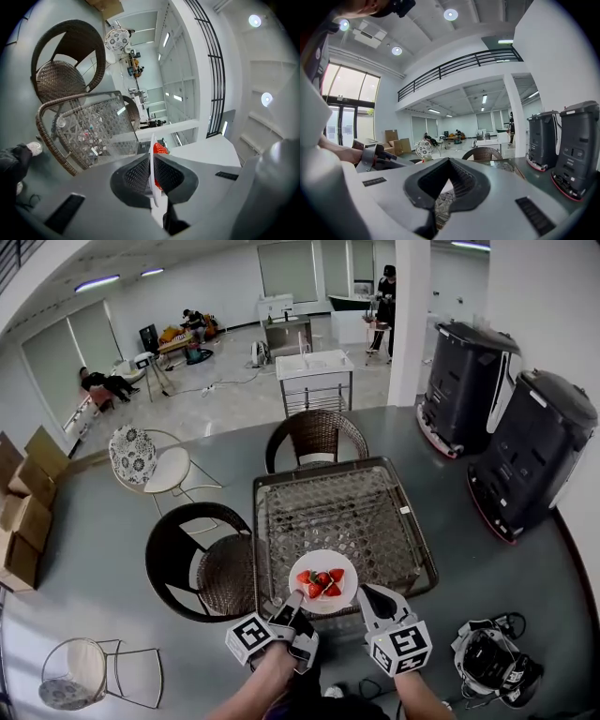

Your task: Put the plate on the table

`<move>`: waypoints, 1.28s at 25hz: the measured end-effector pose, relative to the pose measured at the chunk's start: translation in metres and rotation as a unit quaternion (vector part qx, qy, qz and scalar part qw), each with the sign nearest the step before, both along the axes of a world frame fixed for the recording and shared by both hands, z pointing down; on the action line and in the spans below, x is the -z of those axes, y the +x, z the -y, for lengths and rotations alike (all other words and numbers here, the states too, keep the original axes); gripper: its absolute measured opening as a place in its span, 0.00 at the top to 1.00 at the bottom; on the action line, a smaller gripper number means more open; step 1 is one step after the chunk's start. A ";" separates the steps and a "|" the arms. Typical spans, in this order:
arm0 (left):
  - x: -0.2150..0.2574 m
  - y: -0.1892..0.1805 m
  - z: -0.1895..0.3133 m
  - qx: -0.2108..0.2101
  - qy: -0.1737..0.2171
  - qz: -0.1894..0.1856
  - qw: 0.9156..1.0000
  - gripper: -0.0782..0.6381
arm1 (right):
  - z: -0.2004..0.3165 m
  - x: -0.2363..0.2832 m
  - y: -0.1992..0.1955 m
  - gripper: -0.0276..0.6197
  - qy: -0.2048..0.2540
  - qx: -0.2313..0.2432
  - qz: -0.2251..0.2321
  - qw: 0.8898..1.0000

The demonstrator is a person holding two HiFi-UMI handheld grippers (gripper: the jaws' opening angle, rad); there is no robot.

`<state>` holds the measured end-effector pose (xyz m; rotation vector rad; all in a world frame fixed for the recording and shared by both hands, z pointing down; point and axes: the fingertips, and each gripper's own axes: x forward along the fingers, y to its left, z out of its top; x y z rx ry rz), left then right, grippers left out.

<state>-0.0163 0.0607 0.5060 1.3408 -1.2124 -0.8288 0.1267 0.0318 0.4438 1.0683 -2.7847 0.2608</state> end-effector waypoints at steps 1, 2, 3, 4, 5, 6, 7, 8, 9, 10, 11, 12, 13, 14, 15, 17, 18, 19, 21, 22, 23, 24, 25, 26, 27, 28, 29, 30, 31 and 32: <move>-0.002 -0.005 0.008 -0.003 0.001 0.001 1.000 0.87 | 0.007 -0.001 -0.004 0.95 -0.001 -0.002 -0.003 1.000; -0.004 -0.010 0.017 -0.005 0.001 0.001 1.000 0.87 | 0.015 -0.002 -0.008 0.95 -0.002 -0.005 -0.005 1.000; -0.006 -0.014 0.025 -0.007 0.000 0.002 1.000 0.87 | 0.022 -0.004 -0.013 0.95 -0.003 -0.007 -0.008 1.000; -0.008 -0.020 0.034 -0.008 -0.003 0.003 1.000 0.87 | 0.030 -0.005 -0.018 0.95 -0.005 -0.008 -0.011 1.000; -0.009 -0.025 0.042 -0.010 -0.005 0.005 1.000 0.87 | 0.038 -0.006 -0.023 0.95 -0.007 -0.010 -0.013 1.000; -0.011 -0.030 0.051 -0.012 -0.007 0.007 1.000 0.87 | 0.045 -0.008 -0.028 0.95 -0.009 -0.011 -0.017 1.000; -0.013 -0.035 0.060 -0.016 -0.007 0.009 1.000 0.87 | 0.052 -0.009 -0.033 0.95 -0.012 -0.013 -0.020 1.000; -0.015 -0.039 0.068 -0.021 -0.007 0.010 1.000 0.87 | 0.059 -0.011 -0.037 0.95 -0.014 -0.016 -0.023 1.000; -0.017 -0.044 0.077 -0.026 -0.006 0.010 1.000 0.87 | 0.067 -0.012 -0.042 0.95 -0.015 -0.018 -0.026 0.999; -0.019 -0.048 0.086 -0.031 -0.007 0.010 0.999 0.87 | 0.075 -0.013 -0.047 0.95 -0.017 -0.021 -0.028 0.999; -0.021 -0.052 0.095 -0.036 -0.007 0.010 0.999 0.87 | 0.083 -0.014 -0.052 0.95 -0.018 -0.024 -0.030 0.999; -0.023 -0.057 0.104 -0.041 -0.007 0.010 0.999 0.87 | 0.092 -0.015 -0.057 0.95 -0.019 -0.027 -0.031 0.999; -0.025 -0.062 0.113 -0.046 -0.009 0.011 0.999 0.87 | 0.100 -0.016 -0.063 0.95 -0.020 -0.029 -0.033 0.999; -0.026 -0.066 0.122 -0.051 -0.011 0.011 0.999 0.87 | 0.108 -0.017 -0.068 0.95 -0.022 -0.031 -0.034 0.999; -0.028 -0.070 0.130 -0.057 -0.014 0.012 0.998 0.87 | 0.115 -0.018 -0.072 0.95 -0.024 -0.034 -0.035 0.999; -0.034 -0.077 0.146 -0.070 -0.019 0.012 0.997 0.87 | 0.127 -0.020 -0.080 0.95 -0.030 -0.042 -0.038 0.998; -0.037 -0.079 0.153 -0.076 -0.022 0.012 0.997 0.87 | 0.133 -0.021 -0.083 0.95 -0.034 -0.047 -0.039 0.998; -0.040 -0.082 0.160 -0.083 -0.026 0.011 0.996 0.87 | 0.139 -0.023 -0.086 0.95 -0.037 -0.051 -0.040 0.997; -0.048 -0.087 0.173 -0.095 -0.034 0.009 0.995 0.87 | 0.151 -0.028 -0.092 0.95 -0.043 -0.058 -0.043 0.996; -0.053 -0.090 0.179 -0.099 -0.037 0.009 0.994 0.87 | 0.157 -0.031 -0.095 0.95 -0.046 -0.062 -0.045 0.996; -0.060 -0.093 0.185 -0.102 -0.040 0.010 0.994 0.87 | 0.162 -0.035 -0.097 0.95 -0.050 -0.064 -0.047 0.996; -0.066 -0.095 0.192 -0.105 -0.045 0.010 0.993 0.87 | 0.166 -0.039 -0.099 0.95 -0.054 -0.066 -0.050 0.995; -0.072 -0.096 0.197 -0.107 -0.050 0.009 0.993 0.87 | 0.170 -0.044 -0.100 0.95 -0.058 -0.067 -0.052 0.995; -0.077 -0.097 0.203 -0.110 -0.054 0.008 0.992 0.87 | 0.174 -0.049 -0.101 0.95 -0.064 -0.068 -0.055 0.994; -0.082 -0.097 0.208 -0.112 -0.058 0.006 0.992 0.87 | 0.177 -0.054 -0.103 0.95 -0.070 -0.069 -0.057 0.993; -0.086 -0.098 0.213 -0.115 -0.061 0.005 0.991 0.87 | 0.180 -0.059 -0.104 0.95 -0.076 -0.070 -0.060 0.993; -0.090 -0.100 0.218 -0.118 -0.063 0.003 0.991 0.87 | 0.183 -0.063 -0.107 0.95 -0.081 -0.070 -0.063 0.992; -0.095 -0.101 0.222 -0.121 -0.064 0.000 0.991 0.87 | 0.185 -0.068 -0.109 0.95 -0.086 -0.069 -0.068 0.992; -0.100 -0.102 0.226 -0.124 -0.062 -0.005 0.990 0.87 | 0.187 -0.074 -0.112 0.95 -0.091 -0.065 -0.073 0.991; -0.106 -0.102 0.229 -0.127 -0.061 -0.010 0.990 0.87 | 0.189 -0.080 -0.114 0.95 -0.095 -0.062 -0.079 0.990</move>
